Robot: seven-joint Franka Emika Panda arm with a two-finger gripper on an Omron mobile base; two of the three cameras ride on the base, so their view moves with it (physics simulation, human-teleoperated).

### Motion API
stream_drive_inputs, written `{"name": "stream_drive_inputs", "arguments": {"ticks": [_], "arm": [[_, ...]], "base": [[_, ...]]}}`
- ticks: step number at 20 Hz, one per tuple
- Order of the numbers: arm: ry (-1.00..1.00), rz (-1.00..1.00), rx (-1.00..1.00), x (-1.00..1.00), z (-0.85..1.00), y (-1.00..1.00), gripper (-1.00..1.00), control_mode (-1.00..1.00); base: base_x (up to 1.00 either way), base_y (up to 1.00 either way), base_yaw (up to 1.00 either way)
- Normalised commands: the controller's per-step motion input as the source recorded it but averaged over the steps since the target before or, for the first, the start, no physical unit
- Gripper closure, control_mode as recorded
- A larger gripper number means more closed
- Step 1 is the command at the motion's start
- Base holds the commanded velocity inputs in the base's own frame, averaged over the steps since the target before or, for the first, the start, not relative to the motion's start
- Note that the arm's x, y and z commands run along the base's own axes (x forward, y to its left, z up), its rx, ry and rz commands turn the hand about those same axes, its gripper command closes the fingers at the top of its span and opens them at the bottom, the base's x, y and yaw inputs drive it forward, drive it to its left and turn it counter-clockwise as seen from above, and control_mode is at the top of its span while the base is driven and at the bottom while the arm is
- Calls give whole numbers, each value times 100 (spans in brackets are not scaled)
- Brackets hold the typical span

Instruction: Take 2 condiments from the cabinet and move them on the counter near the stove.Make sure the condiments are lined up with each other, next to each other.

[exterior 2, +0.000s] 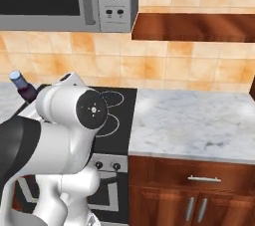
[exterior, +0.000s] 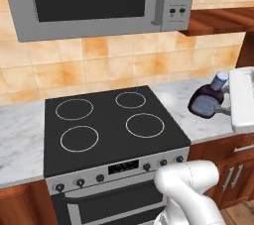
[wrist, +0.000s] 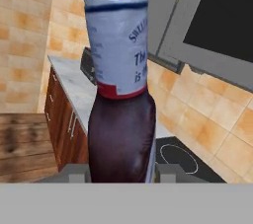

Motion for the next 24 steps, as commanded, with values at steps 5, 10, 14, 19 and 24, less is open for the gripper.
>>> {"name": "stream_drive_inputs", "arguments": {"ticks": [5, 10, 14, 19, 24], "arm": [[0, 0, 0, 0, 0, 0, 100, 100], [0, 0, 0, 0, 0, 0, 100, 100], [0, 0, 0, 0, 0, 0, 100, 100], [1, 2, 0, 24, -32, -17, 100, -100], [5, 7, 0, 43, -45, -60, 100, -100]], "base": [[50, 29, 0], [9, 1, 0], [0, 0, 0], [2, 0, 0], [0, 0, 0]]}}
